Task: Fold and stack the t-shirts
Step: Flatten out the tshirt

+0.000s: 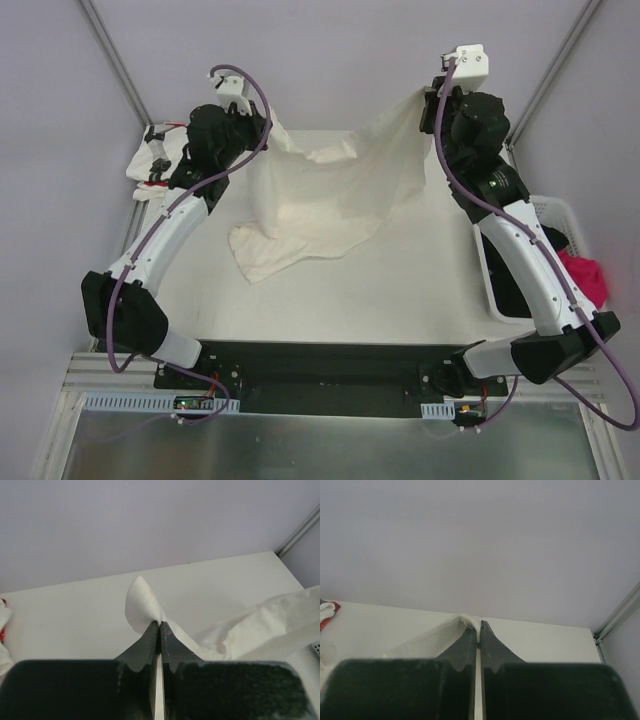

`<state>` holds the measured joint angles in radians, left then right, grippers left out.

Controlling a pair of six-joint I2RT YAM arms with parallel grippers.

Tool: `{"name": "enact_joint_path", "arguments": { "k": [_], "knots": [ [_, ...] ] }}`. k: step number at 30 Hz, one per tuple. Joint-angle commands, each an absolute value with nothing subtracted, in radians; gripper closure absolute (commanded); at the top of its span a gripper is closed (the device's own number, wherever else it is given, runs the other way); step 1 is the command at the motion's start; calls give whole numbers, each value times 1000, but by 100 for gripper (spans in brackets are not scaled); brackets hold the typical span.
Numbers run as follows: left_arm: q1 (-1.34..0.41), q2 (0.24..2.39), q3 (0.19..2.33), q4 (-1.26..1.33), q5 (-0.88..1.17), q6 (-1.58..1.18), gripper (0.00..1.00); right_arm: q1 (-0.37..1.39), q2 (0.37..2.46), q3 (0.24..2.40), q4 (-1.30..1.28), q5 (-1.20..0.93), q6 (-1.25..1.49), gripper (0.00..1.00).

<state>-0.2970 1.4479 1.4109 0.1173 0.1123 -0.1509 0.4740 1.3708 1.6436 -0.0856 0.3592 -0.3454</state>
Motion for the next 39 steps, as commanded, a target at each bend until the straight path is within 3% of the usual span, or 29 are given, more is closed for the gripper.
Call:
{"name": "enact_joint_path", "arguments": {
  "k": [1, 8, 19, 32, 35, 36, 39],
  "knots": [
    [-346, 1482, 1355, 228, 175, -259, 100, 472, 1368, 1703, -5, 387, -348, 99],
    [-526, 1548, 1169, 293, 101, -334, 100, 471, 1404, 1732, -5, 374, -331, 99],
    [-751, 1736, 1105, 308, 63, -491, 100, 465, 1424, 1740, -6, 365, -321, 99],
    [-853, 1824, 1241, 285, -32, -470, 99, 437, 1391, 1701, -5, 362, -318, 99],
    [-839, 1799, 1319, 230, -72, -388, 75, 425, 1385, 1694, -5, 354, -307, 99],
    [-831, 1792, 1336, 221, -78, -370, 58, 417, 1385, 1692, -5, 351, -305, 99],
    [-789, 1755, 1402, 183, -84, -307, 34, 405, 1382, 1681, -5, 345, -295, 99]
  ]
}}
